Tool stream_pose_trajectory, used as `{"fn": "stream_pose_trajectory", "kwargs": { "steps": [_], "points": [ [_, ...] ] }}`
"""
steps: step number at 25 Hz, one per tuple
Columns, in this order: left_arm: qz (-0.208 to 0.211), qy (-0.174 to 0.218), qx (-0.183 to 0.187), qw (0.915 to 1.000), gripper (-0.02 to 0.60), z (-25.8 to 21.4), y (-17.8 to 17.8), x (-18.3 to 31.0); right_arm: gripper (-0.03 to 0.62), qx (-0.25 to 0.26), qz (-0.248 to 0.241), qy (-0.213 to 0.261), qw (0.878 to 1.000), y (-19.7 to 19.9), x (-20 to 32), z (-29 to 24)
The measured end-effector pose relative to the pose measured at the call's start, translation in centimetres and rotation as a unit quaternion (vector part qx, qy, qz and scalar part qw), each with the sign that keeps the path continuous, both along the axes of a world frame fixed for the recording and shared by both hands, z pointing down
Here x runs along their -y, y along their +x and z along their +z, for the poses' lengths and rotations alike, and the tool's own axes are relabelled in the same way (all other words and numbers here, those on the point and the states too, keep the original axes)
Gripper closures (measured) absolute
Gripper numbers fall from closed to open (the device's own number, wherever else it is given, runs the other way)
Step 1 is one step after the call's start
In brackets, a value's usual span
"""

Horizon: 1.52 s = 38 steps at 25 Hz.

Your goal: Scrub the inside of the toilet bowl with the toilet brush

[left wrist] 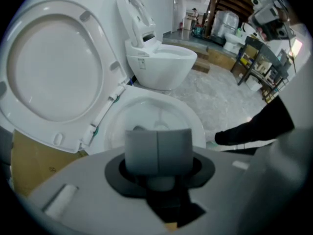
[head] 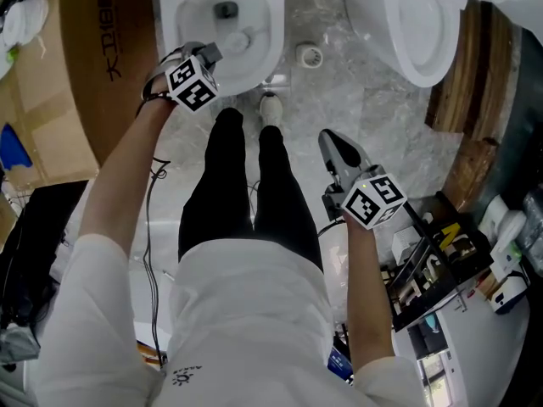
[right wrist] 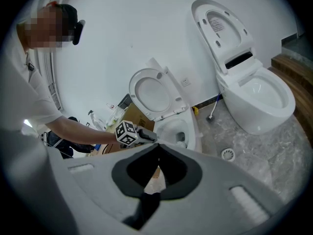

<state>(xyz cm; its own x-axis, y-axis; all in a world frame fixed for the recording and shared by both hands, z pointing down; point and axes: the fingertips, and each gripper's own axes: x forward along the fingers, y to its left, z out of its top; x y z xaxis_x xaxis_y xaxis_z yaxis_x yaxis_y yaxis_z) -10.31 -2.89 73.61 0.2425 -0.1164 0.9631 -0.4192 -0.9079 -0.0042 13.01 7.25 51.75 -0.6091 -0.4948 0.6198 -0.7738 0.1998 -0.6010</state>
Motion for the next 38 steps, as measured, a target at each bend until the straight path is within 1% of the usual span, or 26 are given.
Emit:
{"fn": "stream_pose_trajectory", "kwargs": {
  "steps": [7,13,18,23,31,34,38],
  "points": [
    [-0.001,-0.014,0.034,0.9993,0.431,0.7,-3.2,-1.5,0.594,0.005,-0.014,0.003,1.0,-0.8,0.1,-0.2],
    [-0.029,-0.027,0.065,0.9971,0.433,0.8,-6.4,-2.4,0.594,0.008,-0.031,0.01,0.999,-0.9,0.5,-0.8],
    [-0.056,-0.026,0.078,0.9951,0.433,-0.1,-7.7,-2.6,0.594,0.01,-0.047,0.021,0.999,-0.6,1.2,-1.7],
    [-0.117,-0.016,0.067,0.9907,0.432,-2.1,-7.7,-2.8,0.594,0.01,-0.07,0.036,0.997,0.1,1.5,-2.8],
    [-0.182,0.007,0.041,0.9824,0.431,-7.5,-6.0,-4.0,0.594,0.011,-0.124,0.064,0.99,1.2,1.3,-5.6],
    [-0.208,0.019,0.028,0.9776,0.431,-10.3,-5.2,-4.4,0.594,0.01,-0.143,0.074,0.987,1.8,1.4,-7.0],
    [-0.249,0.044,0.005,0.9675,0.431,-15.5,-4.3,-4.9,0.594,0.012,-0.194,0.094,0.976,2.1,0.5,-9.8]
  ]
}}
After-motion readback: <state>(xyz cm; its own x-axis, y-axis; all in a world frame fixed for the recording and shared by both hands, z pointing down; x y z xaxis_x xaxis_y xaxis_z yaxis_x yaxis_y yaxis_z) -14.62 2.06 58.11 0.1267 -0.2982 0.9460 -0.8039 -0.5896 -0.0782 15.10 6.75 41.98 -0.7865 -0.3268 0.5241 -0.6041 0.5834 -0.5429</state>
